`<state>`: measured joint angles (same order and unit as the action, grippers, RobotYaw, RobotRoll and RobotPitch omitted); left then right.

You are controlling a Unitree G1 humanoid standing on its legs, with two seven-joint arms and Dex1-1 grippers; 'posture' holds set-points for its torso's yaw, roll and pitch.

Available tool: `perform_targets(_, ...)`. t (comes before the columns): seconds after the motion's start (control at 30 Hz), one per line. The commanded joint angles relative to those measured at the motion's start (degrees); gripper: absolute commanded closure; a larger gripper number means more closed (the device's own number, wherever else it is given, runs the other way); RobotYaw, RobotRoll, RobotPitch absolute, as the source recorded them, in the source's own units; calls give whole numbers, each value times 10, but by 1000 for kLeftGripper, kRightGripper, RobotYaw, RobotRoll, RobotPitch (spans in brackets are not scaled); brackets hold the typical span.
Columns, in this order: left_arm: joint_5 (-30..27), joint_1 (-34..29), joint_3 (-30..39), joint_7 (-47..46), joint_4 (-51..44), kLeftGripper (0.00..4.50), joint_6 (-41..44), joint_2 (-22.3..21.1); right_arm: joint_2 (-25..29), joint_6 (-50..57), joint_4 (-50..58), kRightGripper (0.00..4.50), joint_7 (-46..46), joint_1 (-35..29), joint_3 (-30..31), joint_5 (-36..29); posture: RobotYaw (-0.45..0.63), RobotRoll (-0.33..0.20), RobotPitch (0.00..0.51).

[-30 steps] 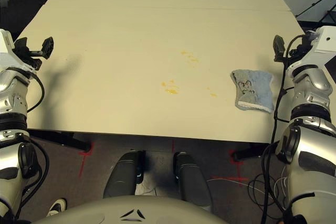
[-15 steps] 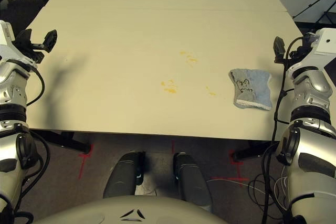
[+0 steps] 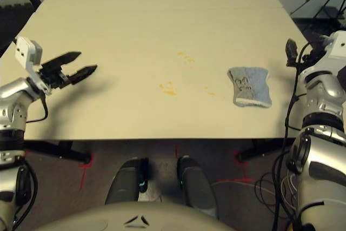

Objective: Wipe the water off the table with a rag.

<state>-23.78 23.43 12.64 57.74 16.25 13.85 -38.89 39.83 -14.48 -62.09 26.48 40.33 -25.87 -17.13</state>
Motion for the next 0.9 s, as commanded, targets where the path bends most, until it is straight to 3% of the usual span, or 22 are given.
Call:
perform_targets(0.03,0,-23,-14,21,-15,0,4,-6,1,3,18,27,-3,-13,-8,-8,52,0,139)
perform_targets(0.63,6,-51,-22,39,-44,0,-2,-13,0,21,30,27,9,-7,7,-5,59,0,137)
perform_targets(0.9,6,-61,-25,37,-63,0,1,-9,15,96,67,27,78,-15,20,-11,71,0,140)
